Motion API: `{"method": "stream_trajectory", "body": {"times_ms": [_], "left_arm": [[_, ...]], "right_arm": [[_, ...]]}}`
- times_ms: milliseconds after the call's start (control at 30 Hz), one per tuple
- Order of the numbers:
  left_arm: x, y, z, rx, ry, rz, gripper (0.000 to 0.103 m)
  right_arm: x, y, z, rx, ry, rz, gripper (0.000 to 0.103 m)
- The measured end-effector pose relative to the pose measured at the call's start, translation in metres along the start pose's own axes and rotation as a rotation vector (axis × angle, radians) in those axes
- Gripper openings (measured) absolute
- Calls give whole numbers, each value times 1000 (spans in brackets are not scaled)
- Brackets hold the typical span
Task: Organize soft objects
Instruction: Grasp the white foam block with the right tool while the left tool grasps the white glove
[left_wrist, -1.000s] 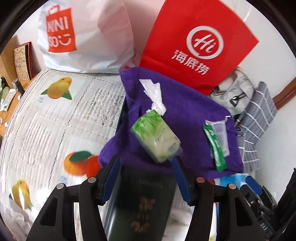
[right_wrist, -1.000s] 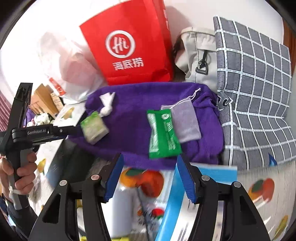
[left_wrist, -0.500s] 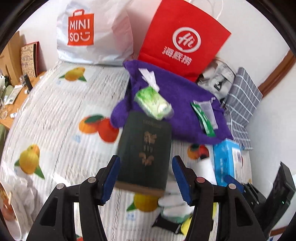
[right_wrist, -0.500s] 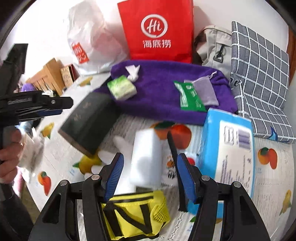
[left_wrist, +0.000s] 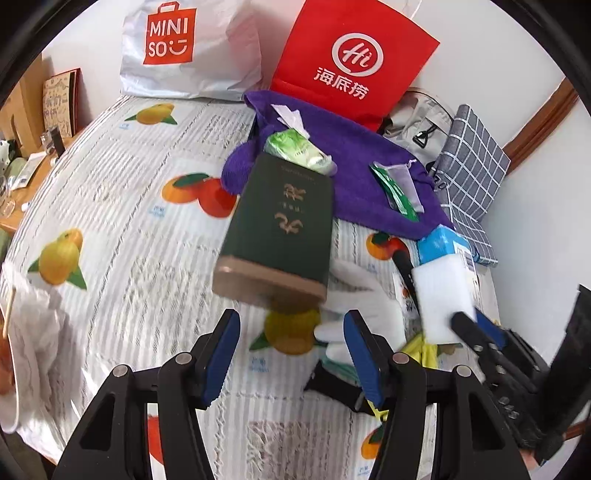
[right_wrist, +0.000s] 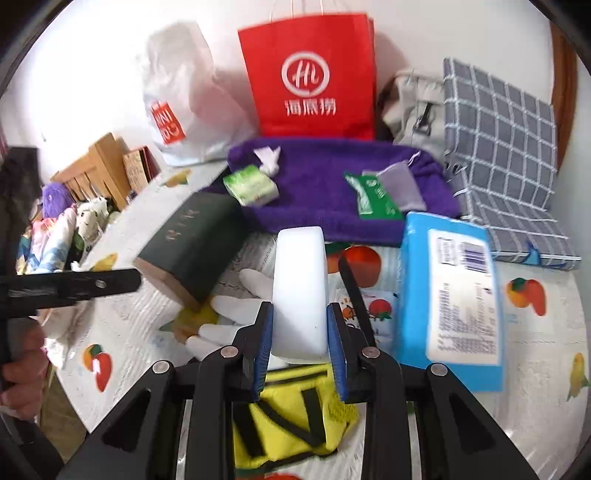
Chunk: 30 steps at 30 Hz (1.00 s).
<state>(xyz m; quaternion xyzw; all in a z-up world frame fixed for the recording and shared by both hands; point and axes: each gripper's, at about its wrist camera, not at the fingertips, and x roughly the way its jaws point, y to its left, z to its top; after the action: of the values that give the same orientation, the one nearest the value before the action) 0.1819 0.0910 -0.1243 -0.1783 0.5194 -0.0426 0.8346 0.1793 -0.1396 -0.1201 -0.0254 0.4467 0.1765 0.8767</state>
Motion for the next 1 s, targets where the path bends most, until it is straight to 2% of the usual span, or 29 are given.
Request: {"method": "stream_trajectory", "body": {"times_ms": [200,433,633,767,800,900,1000], "left_arm": [[3,-14,-23,11,24,4,56],[9,-27,-45,33,44,26,56],[15,-37,-54,40,43,27,56],[20,-50,-51,46,37,13,56],[23,-55,-49,49,38,6,56],[32,-67,-43,56,51,-2,58],[43,-76,-36,60,57,-4,58]], "right_arm": [[-39,-11,-21,27,-33,-11,29],[-63,-31,-58,30,0,-37,29],[-55,-52,-96,56,71,-88,29],[-46,-63,-111,91,98,-61,31],[-44,-65,-112,93,93,-56,32],[-38,-69,-113,110,91,-41,47],[-29,-72,-117,107,94,-65,49]]}}
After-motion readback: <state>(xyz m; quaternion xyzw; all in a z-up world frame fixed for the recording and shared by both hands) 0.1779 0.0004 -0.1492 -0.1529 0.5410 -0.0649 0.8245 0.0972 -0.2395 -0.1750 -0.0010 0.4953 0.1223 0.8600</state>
